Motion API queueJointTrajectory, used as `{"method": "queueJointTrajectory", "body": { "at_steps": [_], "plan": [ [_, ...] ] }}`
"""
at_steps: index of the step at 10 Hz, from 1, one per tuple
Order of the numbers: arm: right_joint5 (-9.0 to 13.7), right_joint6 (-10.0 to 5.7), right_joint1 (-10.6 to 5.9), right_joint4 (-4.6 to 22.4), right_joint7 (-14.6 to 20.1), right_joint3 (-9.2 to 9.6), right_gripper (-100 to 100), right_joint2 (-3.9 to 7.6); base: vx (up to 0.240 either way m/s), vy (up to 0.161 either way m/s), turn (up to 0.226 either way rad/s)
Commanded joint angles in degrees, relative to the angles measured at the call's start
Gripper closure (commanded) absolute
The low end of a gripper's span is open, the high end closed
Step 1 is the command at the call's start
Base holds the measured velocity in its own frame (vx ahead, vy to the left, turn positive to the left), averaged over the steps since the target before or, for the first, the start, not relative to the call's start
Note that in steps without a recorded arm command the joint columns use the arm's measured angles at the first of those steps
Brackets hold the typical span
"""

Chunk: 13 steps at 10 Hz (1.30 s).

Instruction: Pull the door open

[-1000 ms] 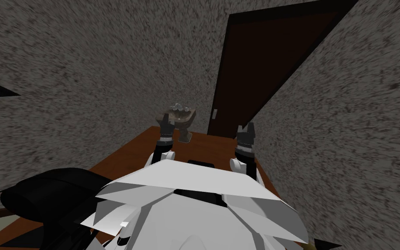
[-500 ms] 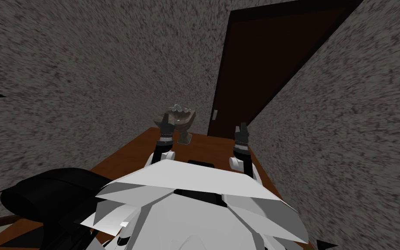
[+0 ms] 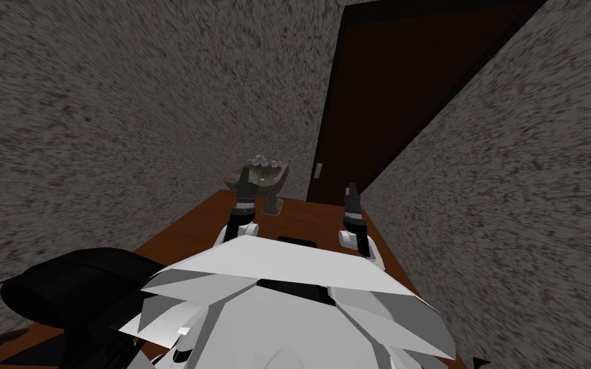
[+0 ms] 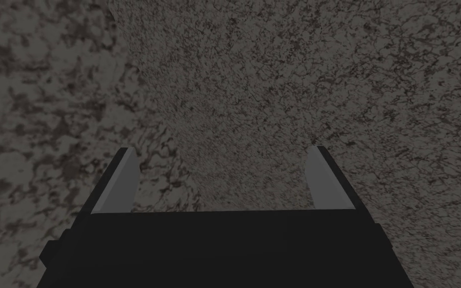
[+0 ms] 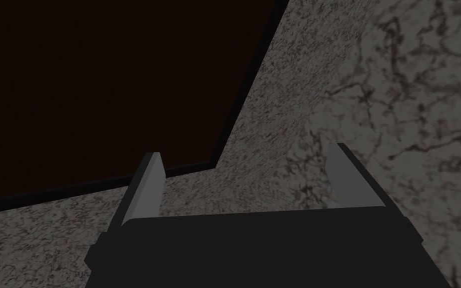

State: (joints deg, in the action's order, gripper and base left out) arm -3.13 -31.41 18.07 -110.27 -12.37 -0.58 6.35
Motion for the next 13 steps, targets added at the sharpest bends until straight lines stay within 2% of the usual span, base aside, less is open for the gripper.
{"method": "queueJointTrajectory", "body": {
  "at_steps": [1,12,13],
  "plan": [
    [-1.04,-0.12,-0.95,2.11,-1.49,-0.23,-100,0.38,0.102,0.041,-0.022],
    [-7.82,-0.74,-9.43,18.6,-10.64,-3.07,-100,3.96,0.096,0.044,-0.025],
    [-7.82,-0.74,-9.43,18.6,-10.64,-3.07,-100,3.96,0.058,0.034,-0.009]
  ]
}}
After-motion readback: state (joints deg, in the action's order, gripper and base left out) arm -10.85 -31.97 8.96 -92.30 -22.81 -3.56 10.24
